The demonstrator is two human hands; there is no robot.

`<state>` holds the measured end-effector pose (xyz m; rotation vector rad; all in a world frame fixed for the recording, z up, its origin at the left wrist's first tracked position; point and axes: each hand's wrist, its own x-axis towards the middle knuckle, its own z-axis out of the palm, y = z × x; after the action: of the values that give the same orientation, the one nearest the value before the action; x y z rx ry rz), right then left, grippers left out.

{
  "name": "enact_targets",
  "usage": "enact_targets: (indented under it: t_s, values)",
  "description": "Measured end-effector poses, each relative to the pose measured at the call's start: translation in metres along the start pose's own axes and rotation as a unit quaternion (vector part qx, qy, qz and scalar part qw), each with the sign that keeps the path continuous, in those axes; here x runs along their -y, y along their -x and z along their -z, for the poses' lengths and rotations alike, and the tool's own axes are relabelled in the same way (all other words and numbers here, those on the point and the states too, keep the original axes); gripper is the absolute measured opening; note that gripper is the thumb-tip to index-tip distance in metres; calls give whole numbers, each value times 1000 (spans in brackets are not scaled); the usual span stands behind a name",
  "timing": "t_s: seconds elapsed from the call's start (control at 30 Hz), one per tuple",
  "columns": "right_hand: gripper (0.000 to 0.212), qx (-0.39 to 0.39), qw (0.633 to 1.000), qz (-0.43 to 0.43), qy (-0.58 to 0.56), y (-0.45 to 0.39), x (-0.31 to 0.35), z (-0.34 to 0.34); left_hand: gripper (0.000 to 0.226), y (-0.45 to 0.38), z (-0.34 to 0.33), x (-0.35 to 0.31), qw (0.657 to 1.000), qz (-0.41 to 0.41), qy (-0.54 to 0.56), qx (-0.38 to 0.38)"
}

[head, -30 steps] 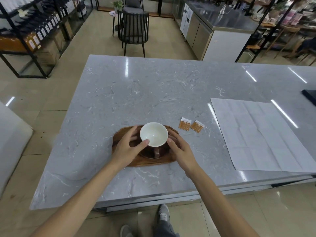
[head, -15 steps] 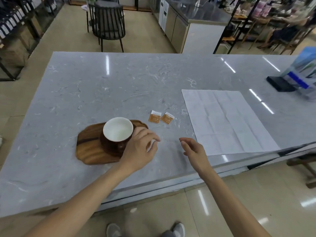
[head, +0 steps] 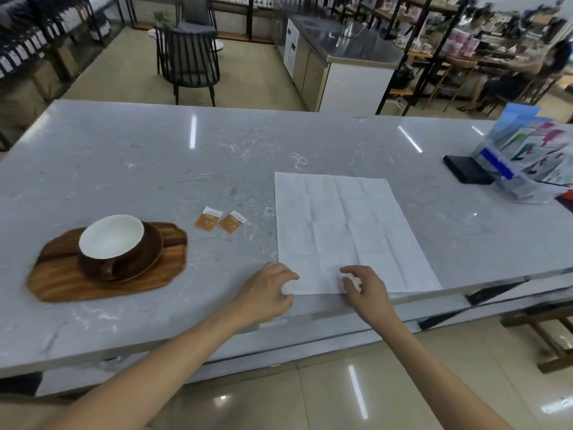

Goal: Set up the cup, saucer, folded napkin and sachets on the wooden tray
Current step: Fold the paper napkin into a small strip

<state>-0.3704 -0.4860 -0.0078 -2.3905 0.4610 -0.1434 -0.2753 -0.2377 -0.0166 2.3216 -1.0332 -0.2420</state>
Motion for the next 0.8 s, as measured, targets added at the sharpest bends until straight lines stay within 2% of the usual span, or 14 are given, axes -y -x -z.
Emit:
enact_targets:
  t_s: [0.1, 0.2, 0.33, 0.47, 0.53, 0.63, 0.8]
  values:
    - [33, 2, 996, 14, 91, -10, -44, 25, 38, -14, -19, -11, 996, -3, -84, 5]
    - [42, 28, 991, 4, 134, -9, -80, 40, 29, -23, -30, -20, 985, 10, -173, 5]
    - [51, 37, 977, 89, 189, -2, -105, 54, 30, -33, -32, -25, 971, 56, -231, -2]
    - [60, 56, 958, 138, 243, 6, -123, 71, 34, -28, -32, -22, 974, 84, -212, 5]
    - [50, 26, 956, 156, 248, 10, -135, 78, 33, -23, -32, -19, 978, 79, -194, 4]
    - [34, -53, 952, 179, 243, 8, -147, 91, 29, -13, -24, -18, 988, 86, -125, -40]
    - [18, -101, 963, 143, 203, 12, -155, 120, 32, 3, -1, -21, 992, 61, -58, -91]
